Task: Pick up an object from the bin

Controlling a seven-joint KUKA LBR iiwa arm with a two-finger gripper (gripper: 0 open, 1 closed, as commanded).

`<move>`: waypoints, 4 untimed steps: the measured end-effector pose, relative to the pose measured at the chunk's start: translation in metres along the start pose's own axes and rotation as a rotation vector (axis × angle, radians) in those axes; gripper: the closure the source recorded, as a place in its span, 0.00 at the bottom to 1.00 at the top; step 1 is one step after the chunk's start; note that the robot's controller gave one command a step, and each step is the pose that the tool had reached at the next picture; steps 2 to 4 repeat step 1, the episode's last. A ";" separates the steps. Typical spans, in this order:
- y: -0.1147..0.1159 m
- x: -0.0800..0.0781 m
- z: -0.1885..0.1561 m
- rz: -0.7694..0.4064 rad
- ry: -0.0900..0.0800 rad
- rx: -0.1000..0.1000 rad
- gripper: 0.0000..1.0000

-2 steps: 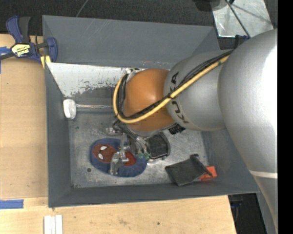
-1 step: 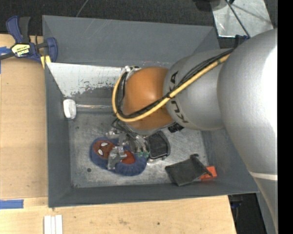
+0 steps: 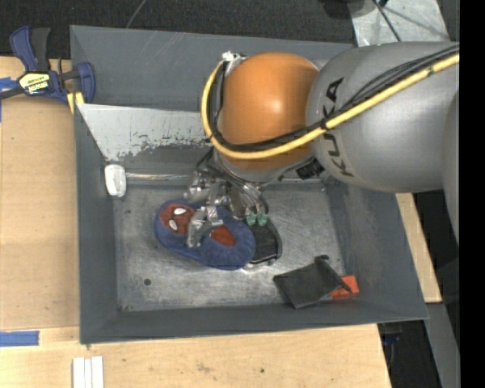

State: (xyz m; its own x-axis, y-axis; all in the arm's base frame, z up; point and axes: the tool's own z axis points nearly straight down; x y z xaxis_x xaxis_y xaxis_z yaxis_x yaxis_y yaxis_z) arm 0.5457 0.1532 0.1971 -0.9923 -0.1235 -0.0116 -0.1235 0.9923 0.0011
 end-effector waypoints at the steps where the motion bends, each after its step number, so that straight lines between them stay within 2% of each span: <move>1: 0.043 -0.058 -0.077 -0.310 0.002 -0.002 1.00; 4: 0.043 -0.058 -0.077 -0.310 0.002 -0.002 1.00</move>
Offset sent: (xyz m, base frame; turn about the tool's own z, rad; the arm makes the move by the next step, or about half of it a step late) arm 0.0495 0.0496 0.0748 -0.3102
